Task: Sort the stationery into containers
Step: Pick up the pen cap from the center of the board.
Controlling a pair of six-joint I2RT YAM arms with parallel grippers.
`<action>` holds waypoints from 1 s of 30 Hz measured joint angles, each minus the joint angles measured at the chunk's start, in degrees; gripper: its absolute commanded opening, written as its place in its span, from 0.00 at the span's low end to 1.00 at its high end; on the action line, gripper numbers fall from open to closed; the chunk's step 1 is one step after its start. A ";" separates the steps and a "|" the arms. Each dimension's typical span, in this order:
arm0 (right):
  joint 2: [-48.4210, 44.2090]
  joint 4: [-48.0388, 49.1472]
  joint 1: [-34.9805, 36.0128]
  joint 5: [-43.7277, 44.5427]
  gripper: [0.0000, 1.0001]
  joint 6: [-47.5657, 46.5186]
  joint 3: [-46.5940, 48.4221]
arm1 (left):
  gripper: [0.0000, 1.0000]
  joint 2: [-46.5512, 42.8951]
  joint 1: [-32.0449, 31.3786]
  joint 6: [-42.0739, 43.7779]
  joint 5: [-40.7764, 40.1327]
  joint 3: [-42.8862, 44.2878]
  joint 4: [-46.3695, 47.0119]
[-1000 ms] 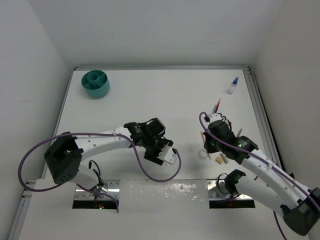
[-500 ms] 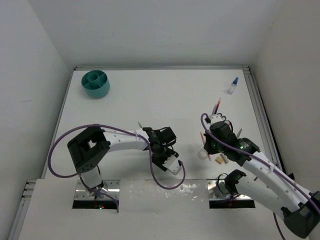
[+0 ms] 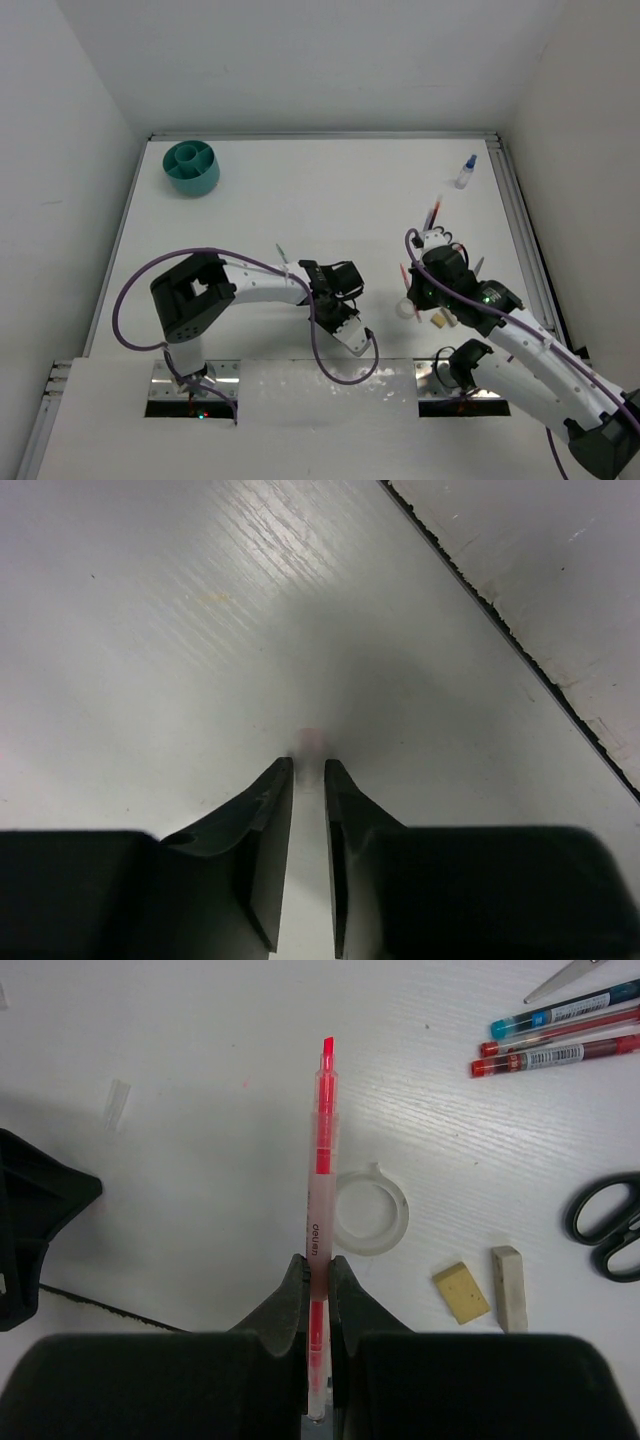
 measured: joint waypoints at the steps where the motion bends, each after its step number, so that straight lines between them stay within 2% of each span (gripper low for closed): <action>1: -0.09 0.00 0.00 -0.04 0.00 0.00 0.00 | 0.12 0.15 -0.13 0.02 -0.22 0.09 0.24; 3: -0.13 0.00 0.00 -0.09 0.00 -0.02 0.00 | 0.00 0.39 -0.31 -0.02 -0.68 0.37 0.48; 13: 0.07 -0.52 -0.02 -0.31 0.00 -0.66 0.39 | 0.00 0.35 0.33 -5.20 -1.97 0.44 3.10; 17: 0.98 -1.77 -0.04 -1.03 0.00 -1.90 2.19 | 0.00 -2.34 3.61 -9.73 -2.47 0.42 3.61; 21: 3.06 -3.89 -0.04 -3.98 0.00 -4.26 6.29 | 0.00 -11.26 9.64 -14.21 -4.00 -0.76 6.93; 24: 5.46 -5.18 -0.04 -7.72 0.00 -6.32 10.32 | 0.00 -22.01 14.78 -15.34 -6.49 -5.01 13.38; 27: 8.22 -6.19 0.09 -12.48 0.00 -8.07 14.36 | 0.00 -33.86 18.23 -12.61 -10.05 -13.35 22.38; 30: 10.88 -6.54 1.20 -15.96 0.00 -8.87 18.08 | 0.00 -41.33 18.47 -7.72 -11.85 -21.20 31.10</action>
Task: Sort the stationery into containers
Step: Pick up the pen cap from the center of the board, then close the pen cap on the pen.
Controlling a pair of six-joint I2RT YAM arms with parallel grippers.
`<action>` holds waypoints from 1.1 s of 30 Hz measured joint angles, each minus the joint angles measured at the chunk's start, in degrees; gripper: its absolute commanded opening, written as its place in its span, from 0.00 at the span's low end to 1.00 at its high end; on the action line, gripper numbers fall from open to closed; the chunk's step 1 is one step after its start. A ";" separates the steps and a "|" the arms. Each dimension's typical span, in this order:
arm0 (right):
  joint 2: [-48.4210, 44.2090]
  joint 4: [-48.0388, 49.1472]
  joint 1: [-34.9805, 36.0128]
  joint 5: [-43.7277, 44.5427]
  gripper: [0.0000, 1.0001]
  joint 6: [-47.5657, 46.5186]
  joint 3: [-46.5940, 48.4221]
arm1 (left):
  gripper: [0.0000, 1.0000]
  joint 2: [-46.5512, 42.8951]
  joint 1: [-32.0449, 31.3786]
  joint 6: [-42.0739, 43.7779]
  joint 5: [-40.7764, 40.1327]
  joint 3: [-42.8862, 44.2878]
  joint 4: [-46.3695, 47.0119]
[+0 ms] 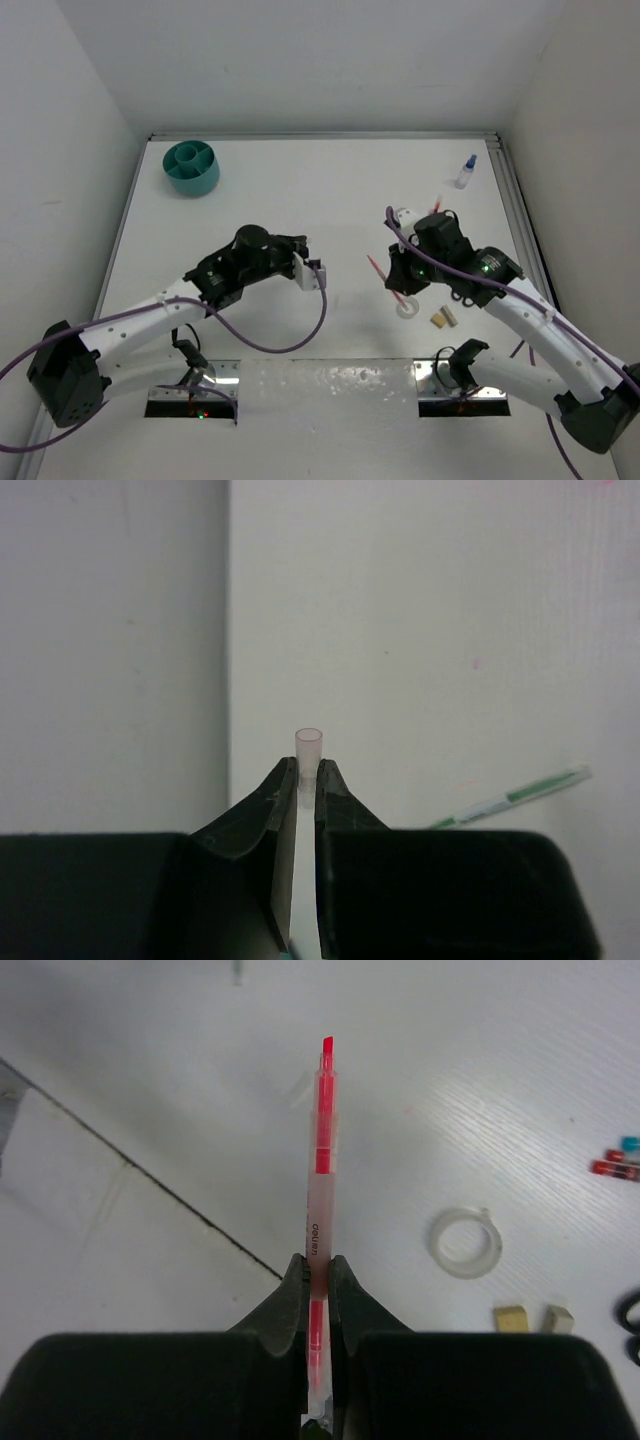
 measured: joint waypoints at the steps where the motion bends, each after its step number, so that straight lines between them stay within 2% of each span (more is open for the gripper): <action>1: 1.03 -0.11 0.79 -0.87 0.00 -0.04 1.33 | 0.00 -1.36 -0.07 1.88 -0.44 -2.01 2.49; 6: 4.63 1.62 5.29 -3.06 0.00 0.37 6.54 | 0.00 -3.96 -0.79 9.79 -2.86 -9.16 13.49; 15: 8.74 7.10 11.80 -3.72 0.00 1.60 8.83 | 0.00 -7.89 -2.71 19.02 -4.11 -14.58 23.08; 22: 10.14 9.38 13.81 -2.40 0.00 1.57 9.38 | 0.00 -13.70 -4.63 25.38 -3.17 -18.16 25.70; 33: 11.63 11.78 15.43 -2.21 0.00 1.57 10.08 | 0.00 -14.40 -5.01 28.04 -1.73 -18.73 25.83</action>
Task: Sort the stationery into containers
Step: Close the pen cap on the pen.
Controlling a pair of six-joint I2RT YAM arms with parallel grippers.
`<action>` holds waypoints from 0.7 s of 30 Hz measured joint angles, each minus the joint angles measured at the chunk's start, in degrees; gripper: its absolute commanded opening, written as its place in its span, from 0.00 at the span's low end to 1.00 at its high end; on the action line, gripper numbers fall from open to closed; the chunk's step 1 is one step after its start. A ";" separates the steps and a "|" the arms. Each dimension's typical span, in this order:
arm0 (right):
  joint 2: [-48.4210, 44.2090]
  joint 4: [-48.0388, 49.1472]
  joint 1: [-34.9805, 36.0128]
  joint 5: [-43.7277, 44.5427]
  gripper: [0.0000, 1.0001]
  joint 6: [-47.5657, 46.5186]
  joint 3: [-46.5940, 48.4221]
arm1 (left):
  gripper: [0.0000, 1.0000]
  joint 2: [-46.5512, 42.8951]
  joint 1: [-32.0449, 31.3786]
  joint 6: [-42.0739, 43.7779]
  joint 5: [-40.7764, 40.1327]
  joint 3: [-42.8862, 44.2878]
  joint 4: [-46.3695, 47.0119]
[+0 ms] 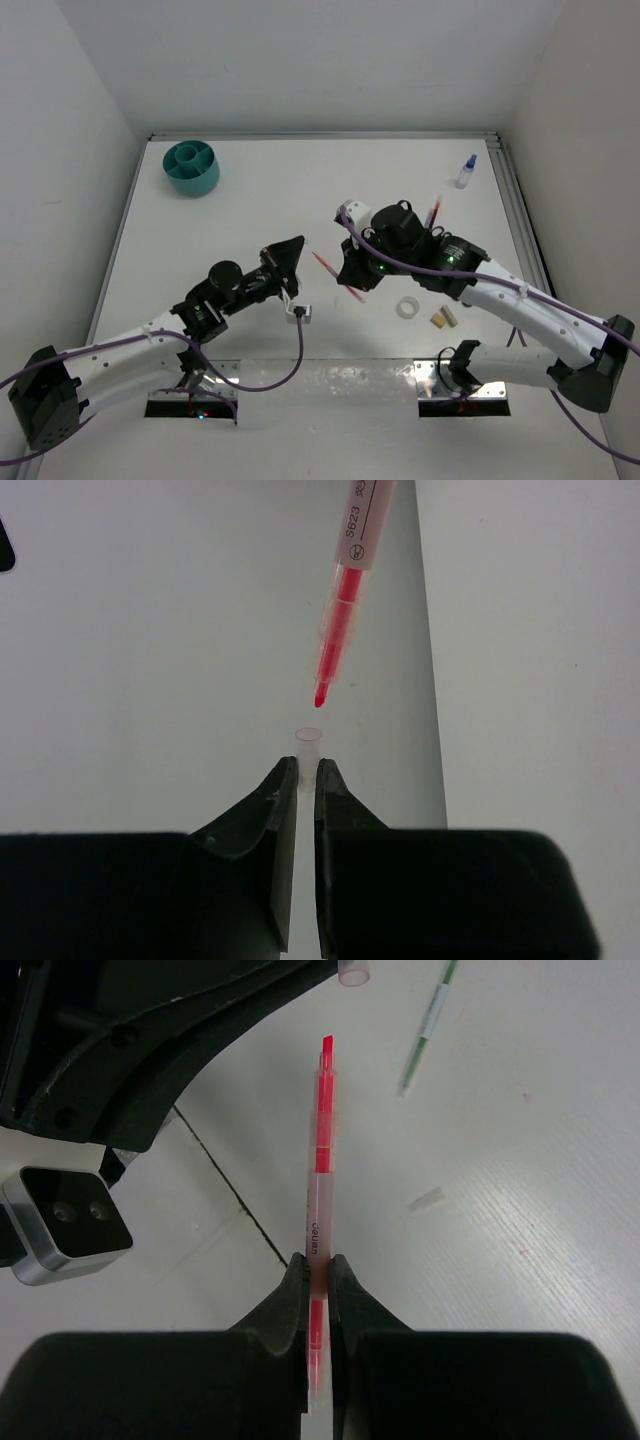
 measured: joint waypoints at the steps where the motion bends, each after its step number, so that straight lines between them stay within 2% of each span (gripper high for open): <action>1: 0.11 0.00 0.09 0.02 0.00 0.00 0.00 | 0.00 0.00 0.00 0.11 0.09 0.00 0.00; 21: 0.92 1.27 0.28 0.92 0.00 0.00 0.63 | 0.00 -0.33 -1.18 0.83 1.40 0.00 -2.16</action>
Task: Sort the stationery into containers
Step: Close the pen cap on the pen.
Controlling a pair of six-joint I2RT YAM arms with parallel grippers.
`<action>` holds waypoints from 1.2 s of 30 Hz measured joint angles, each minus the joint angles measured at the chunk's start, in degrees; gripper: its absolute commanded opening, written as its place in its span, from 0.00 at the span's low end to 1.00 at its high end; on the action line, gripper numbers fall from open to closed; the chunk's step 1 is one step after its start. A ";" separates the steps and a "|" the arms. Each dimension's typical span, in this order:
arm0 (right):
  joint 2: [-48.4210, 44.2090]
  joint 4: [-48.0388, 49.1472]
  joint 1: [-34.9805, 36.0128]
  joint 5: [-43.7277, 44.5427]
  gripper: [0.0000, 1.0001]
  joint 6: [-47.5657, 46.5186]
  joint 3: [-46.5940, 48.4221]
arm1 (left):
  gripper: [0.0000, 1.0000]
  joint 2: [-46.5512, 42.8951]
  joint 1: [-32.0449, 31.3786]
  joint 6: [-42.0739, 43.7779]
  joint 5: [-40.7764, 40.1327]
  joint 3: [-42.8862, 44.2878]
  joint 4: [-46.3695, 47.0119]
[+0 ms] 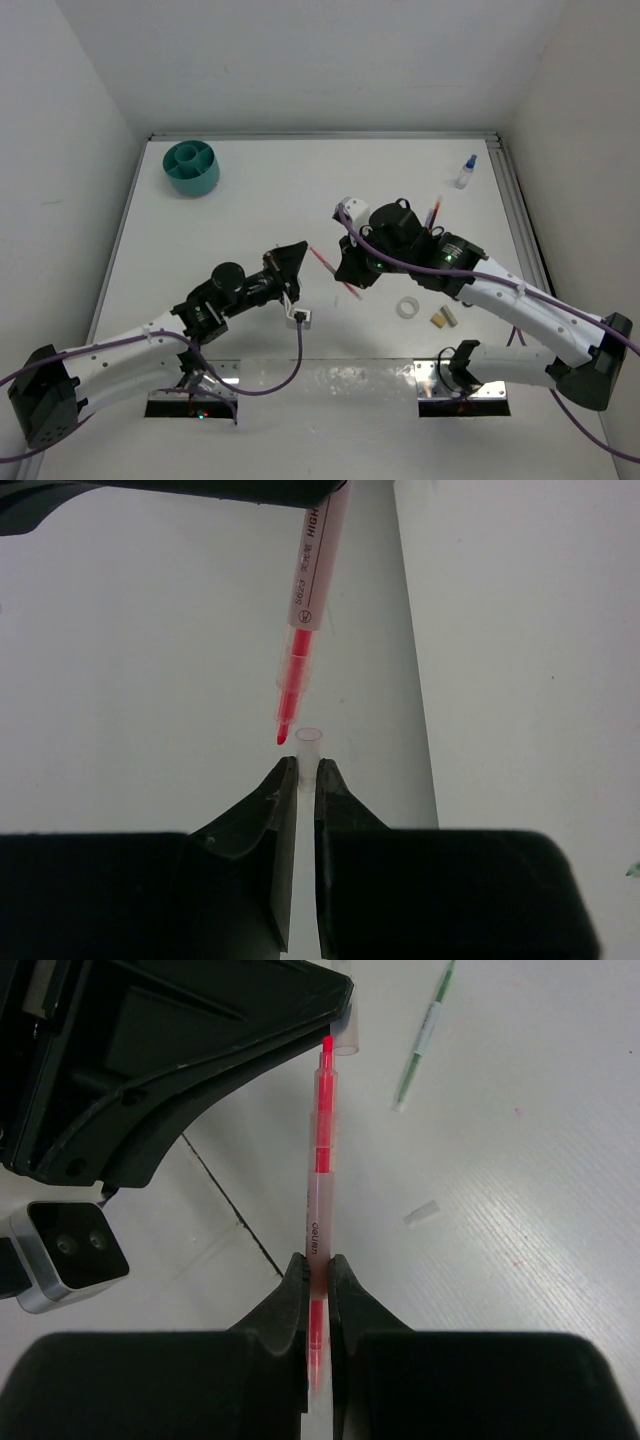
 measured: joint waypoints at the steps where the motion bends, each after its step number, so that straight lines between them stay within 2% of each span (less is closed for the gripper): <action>1: 0.00 -0.02 0.00 0.11 0.00 -0.02 0.00 | 0.00 0.13 -0.07 -0.11 -0.26 0.00 0.00; 36: -0.07 -0.48 0.09 1.68 0.00 -0.02 -0.02 | 0.00 0.90 -0.17 -1.73 -2.14 0.11 0.52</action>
